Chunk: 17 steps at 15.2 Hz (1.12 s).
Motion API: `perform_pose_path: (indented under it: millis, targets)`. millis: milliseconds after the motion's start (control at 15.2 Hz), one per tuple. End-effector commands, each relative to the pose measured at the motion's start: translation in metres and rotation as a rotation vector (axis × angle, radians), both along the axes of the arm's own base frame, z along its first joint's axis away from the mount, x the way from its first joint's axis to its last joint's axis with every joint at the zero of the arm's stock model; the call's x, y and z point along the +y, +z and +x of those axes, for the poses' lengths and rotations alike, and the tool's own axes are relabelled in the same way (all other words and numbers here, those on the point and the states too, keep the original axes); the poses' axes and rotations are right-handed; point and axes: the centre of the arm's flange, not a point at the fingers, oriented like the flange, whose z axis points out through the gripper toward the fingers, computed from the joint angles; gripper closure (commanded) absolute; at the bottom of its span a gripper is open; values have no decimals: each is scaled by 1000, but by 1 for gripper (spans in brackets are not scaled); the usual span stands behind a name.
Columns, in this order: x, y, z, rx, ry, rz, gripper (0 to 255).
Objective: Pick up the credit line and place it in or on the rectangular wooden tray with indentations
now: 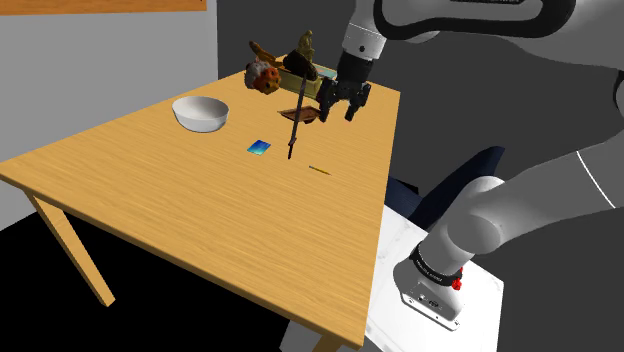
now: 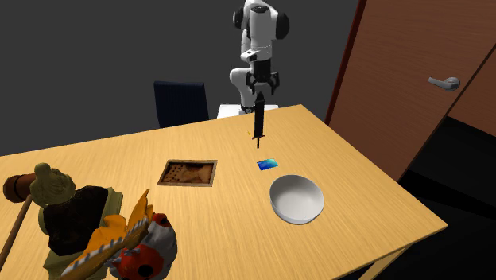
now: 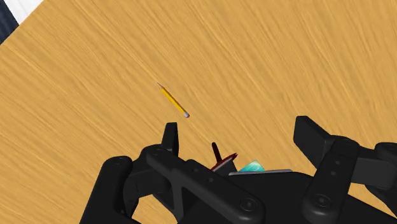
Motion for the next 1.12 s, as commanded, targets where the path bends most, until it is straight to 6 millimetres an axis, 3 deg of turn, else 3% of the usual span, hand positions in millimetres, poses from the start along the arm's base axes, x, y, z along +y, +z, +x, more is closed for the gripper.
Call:
perform_pose_path:
  millis: [0,528,1056]
  targets:
    - [13,-15,20,12,-88,6,0]
    - [45,-73,103,63,-413,27,0]
    - [50,-135,190,114,-738,48,0]
